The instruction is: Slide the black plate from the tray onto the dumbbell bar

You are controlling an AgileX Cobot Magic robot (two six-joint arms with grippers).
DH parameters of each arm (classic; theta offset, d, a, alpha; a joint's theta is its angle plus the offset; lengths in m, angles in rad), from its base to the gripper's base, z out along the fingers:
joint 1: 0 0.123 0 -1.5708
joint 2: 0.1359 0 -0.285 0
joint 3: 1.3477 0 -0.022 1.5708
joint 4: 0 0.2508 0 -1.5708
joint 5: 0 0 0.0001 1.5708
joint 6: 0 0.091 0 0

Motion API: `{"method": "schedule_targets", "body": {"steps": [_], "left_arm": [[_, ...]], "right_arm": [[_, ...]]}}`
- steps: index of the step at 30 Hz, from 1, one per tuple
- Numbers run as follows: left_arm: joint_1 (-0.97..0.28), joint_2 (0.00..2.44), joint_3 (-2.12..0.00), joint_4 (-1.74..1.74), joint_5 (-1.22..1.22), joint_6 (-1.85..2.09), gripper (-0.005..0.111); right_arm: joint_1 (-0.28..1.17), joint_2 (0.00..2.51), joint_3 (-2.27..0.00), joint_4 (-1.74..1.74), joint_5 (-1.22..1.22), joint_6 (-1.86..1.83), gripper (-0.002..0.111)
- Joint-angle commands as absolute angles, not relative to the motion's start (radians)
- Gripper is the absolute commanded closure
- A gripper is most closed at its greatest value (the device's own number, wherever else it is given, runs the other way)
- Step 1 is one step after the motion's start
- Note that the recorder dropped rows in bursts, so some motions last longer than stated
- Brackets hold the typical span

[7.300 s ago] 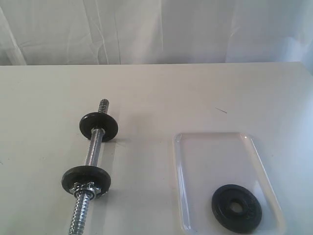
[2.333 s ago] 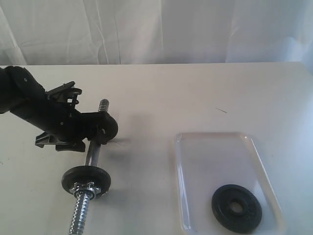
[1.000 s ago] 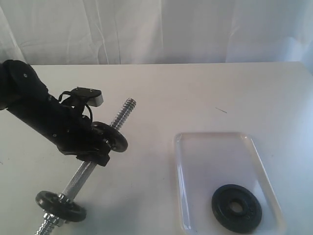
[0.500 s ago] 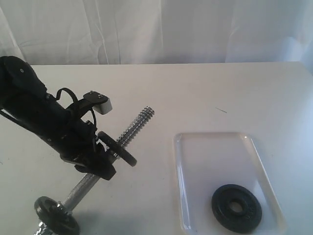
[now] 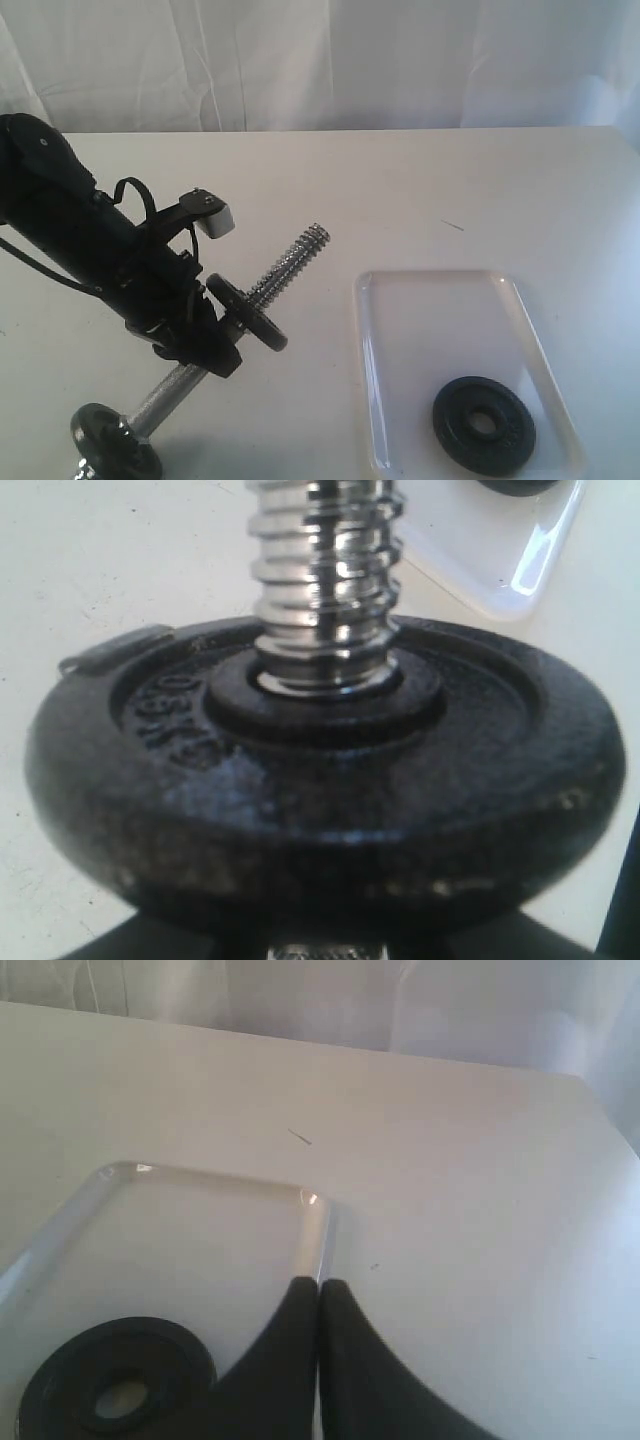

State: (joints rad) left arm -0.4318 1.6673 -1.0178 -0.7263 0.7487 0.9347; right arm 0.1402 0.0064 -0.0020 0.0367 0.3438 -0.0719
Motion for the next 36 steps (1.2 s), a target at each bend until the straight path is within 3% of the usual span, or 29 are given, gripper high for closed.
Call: {"method": "schedule_targets", "body": {"steps": [1,11,20,30,36], "left_arm": [[-0.433,1.613,-1.038,-0.855,0.831,0.941,0.107],[-0.433,1.613,-1.038,-0.855,0.831,0.941,0.107],[-0.433,1.613,-1.038,-0.855,0.831,0.941,0.107],[-0.433,1.613,-1.038,-0.855,0.811,0.941,0.107],[-0.433,1.613,-1.038,-0.855,0.811,0.941,0.107]], "right_arm": [[0.144,0.0,0.0,0.03,0.336,-0.075,0.108],[0.144,0.0,0.0,0.03,0.308,-0.075,0.108],[0.144,0.0,0.0,0.033,-0.185,-0.075,0.108],[0.144,0.0,0.0,0.035,-0.345,-0.066,0.108],[0.144,0.0,0.0,0.035,-0.446,0.315,0.108]]}}
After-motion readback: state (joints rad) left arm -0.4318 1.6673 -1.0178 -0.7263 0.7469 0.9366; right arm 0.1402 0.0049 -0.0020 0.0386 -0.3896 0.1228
